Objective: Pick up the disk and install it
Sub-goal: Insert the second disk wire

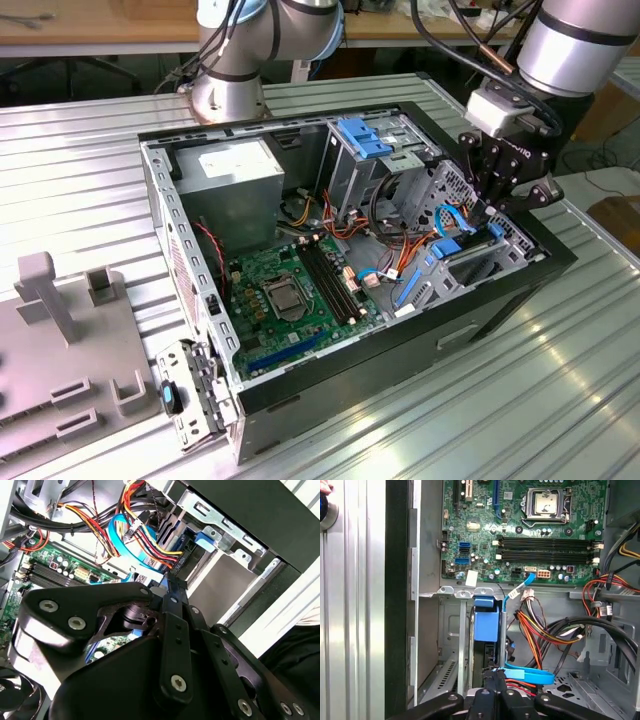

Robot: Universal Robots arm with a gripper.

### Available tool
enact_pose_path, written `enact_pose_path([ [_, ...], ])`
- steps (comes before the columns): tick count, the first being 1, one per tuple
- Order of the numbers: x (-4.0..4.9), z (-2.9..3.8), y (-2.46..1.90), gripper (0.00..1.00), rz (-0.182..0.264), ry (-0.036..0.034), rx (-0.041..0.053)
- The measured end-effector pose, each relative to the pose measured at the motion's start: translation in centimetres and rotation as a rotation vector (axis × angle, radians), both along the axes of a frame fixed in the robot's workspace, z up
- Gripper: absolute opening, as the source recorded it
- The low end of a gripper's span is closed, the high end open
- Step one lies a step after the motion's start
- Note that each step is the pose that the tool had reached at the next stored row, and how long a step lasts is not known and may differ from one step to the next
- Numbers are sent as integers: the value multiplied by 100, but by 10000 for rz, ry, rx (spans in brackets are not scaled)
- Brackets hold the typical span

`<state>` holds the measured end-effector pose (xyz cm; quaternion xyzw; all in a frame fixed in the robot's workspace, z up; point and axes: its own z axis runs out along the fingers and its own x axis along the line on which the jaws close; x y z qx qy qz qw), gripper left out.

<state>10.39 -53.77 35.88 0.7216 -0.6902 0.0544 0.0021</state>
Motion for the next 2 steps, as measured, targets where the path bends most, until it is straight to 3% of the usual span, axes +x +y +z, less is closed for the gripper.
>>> enact_pose_path([
  [2,0,0,0,11,0,0,3],
])
